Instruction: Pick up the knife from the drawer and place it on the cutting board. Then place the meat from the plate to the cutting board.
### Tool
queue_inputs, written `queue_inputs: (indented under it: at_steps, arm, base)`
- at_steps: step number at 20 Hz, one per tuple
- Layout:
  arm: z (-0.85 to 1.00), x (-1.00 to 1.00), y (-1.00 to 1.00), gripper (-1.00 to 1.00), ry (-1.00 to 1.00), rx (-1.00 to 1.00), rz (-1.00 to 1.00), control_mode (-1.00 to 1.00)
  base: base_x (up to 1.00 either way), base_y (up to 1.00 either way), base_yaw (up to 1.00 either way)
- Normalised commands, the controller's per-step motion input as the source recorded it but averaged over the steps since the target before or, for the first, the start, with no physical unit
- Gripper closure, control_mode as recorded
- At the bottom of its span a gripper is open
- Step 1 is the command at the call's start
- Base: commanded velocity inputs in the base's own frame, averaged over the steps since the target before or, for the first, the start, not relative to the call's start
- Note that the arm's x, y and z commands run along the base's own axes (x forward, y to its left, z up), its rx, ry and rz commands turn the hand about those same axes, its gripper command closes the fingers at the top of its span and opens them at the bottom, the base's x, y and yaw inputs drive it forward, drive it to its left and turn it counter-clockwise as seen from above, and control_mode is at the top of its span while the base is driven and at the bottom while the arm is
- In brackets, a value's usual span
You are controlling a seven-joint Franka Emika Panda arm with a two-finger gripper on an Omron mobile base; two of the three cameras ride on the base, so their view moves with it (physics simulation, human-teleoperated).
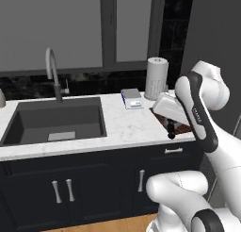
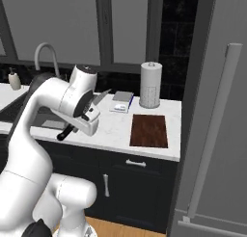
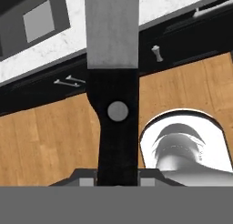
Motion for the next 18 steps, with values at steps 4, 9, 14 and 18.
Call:
queue_inputs:
  at_steps: [4,9,14,18]
  arm:
    - [0.0,0.4,-0.6,1.0,-0.02,-0.07,0.0,-1.0]
    - [0.0,0.56,-0.6,1.0,-0.02,-0.11,0.0,-1.0]
    - [-0.13,0.51,-0.51,1.0,-0.02,-0.12,0.0,-1.0]
    - [-0.4,0.57,-0.55,1.0,-0.04,-0.05,0.0,-1.0]
  base:
    - [0.0,0.0,0.0]
    - [0.0,0.0,0.0]
    - [0.0,0.0,0.0]
    - [0.0,0.0,0.0]
